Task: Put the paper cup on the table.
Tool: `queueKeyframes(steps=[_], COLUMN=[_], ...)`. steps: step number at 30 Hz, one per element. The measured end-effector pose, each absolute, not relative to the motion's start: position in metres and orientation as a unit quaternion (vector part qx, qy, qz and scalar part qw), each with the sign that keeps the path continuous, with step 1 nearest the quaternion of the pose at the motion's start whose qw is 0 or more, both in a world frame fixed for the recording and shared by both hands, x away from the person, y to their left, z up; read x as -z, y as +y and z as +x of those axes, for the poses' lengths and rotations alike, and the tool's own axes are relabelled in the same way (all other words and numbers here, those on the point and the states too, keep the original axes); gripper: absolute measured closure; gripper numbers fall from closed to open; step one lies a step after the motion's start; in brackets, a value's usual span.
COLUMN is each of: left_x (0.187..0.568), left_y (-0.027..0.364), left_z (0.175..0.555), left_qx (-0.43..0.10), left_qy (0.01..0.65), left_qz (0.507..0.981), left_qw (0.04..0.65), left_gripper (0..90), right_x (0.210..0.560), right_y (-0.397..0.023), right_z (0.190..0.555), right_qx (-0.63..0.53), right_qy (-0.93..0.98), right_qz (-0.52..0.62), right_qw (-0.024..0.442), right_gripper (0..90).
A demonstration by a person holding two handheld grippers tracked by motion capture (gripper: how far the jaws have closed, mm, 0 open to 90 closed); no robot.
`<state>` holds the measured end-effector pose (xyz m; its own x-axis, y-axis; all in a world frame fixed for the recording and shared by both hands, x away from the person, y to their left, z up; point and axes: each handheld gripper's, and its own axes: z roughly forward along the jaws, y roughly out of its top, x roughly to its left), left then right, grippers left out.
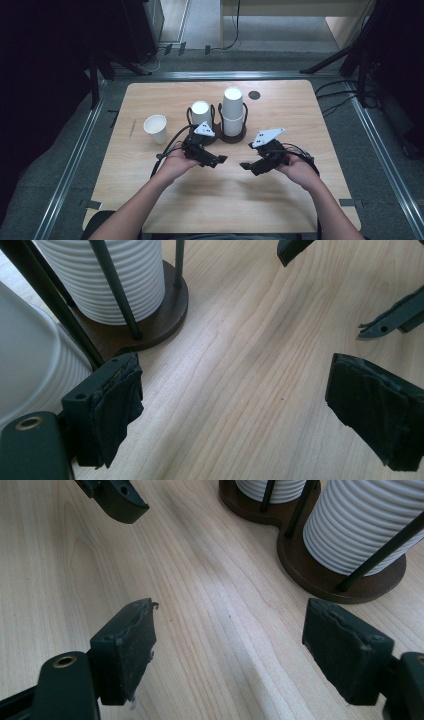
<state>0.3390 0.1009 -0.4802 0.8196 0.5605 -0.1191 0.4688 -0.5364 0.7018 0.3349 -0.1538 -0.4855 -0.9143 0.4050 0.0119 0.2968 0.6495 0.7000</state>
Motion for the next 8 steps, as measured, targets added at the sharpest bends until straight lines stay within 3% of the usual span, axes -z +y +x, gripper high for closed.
queueKeyframes(steps=[8], left_x=[0.4812], left_y=[0.1027], left_z=[0.3381], left_qx=[-0.066], left_qy=[0.287], left_qz=[0.881], left_qw=[0.370], left_gripper=[8.2], right_x=[0.4870], right_y=[-0.1531], right_z=[0.3357], right_qx=[-0.367], right_qy=[0.907], right_qz=[0.199], right_qw=[0.060], right_gripper=[21.7])
